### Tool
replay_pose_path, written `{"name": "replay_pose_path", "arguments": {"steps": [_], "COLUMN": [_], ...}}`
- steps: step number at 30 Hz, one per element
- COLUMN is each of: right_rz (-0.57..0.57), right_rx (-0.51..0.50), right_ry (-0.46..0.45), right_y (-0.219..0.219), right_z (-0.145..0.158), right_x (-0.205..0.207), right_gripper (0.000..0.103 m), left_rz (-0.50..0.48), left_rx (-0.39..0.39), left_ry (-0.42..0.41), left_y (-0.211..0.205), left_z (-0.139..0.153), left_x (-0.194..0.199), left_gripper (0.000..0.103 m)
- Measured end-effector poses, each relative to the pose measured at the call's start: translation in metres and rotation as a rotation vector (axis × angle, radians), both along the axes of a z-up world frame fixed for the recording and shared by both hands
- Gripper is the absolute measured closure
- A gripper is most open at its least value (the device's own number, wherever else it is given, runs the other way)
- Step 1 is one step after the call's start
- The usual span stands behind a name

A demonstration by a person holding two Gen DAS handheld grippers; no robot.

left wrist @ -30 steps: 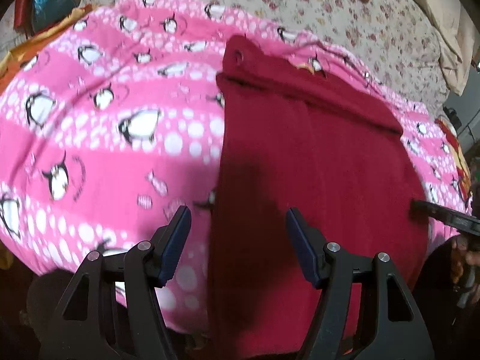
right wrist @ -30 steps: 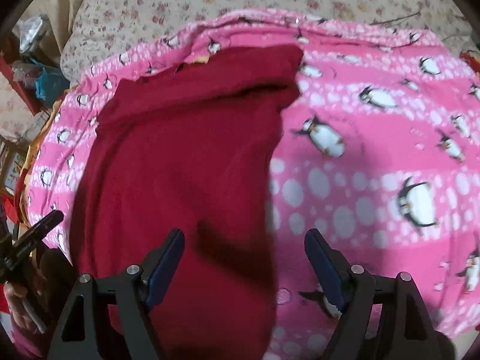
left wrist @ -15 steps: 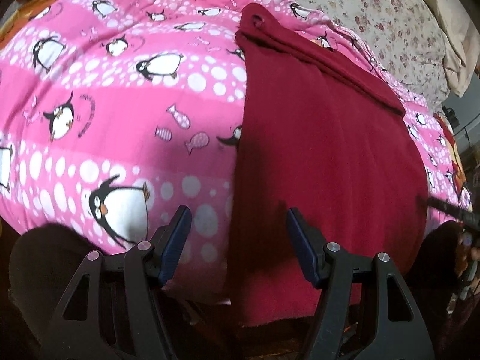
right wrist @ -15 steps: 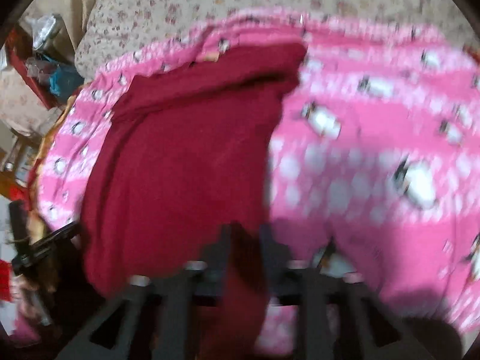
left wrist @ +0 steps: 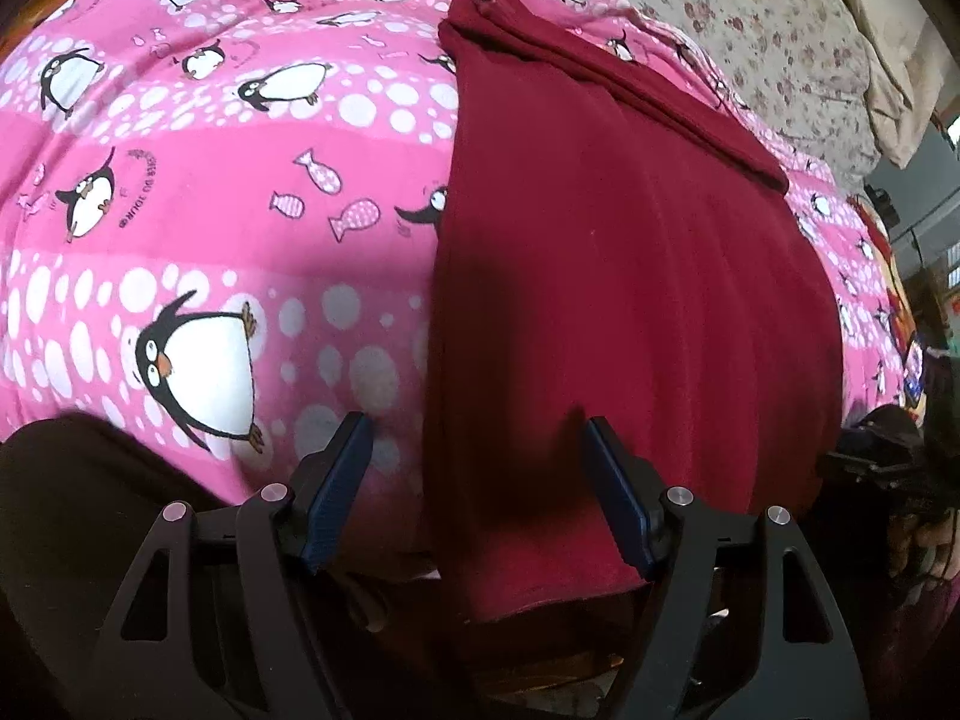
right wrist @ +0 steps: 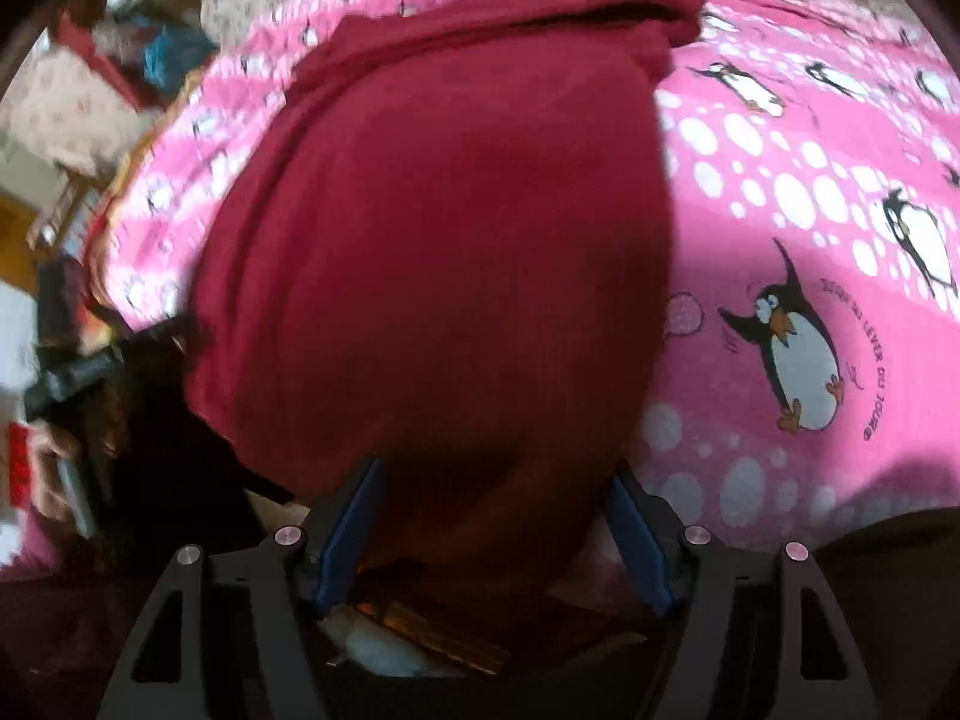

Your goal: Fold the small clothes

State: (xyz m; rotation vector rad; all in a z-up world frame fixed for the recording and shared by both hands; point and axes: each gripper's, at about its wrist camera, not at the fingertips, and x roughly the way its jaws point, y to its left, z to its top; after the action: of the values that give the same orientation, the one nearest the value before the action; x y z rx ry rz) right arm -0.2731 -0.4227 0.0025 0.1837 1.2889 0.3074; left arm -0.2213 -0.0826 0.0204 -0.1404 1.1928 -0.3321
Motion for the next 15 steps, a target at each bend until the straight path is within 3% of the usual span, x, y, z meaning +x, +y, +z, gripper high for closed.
{"name": "replay_pose_path", "arguments": {"steps": [4,9,13,15], "right_rz": [0.009,-0.078,-0.093,-0.036], "right_rx": [-0.022,-0.075,-0.074,-0.133], "right_ry": [0.006,-0.045,0.033,0.013], "right_y": [0.003,-0.021,-0.020,-0.004], "right_z": [0.002,0.021,-0.001,-0.002], "right_x": [0.003,0.005,0.011,0.009], "right_gripper": [0.032,0.032,0.031,0.032], "left_rz": [-0.022,-0.035,-0.045,-0.055], "left_rx": [-0.001,-0.011,-0.012,-0.020], "left_ry": [0.013,0.025,0.033,0.051], "left_y": [-0.002,-0.003,-0.006,-0.006], "left_z": [0.001,-0.001,-0.002,-0.005], "left_x": [-0.002,-0.001,-0.003,-0.005], "left_gripper": [0.031,0.031,0.031,0.031]}}
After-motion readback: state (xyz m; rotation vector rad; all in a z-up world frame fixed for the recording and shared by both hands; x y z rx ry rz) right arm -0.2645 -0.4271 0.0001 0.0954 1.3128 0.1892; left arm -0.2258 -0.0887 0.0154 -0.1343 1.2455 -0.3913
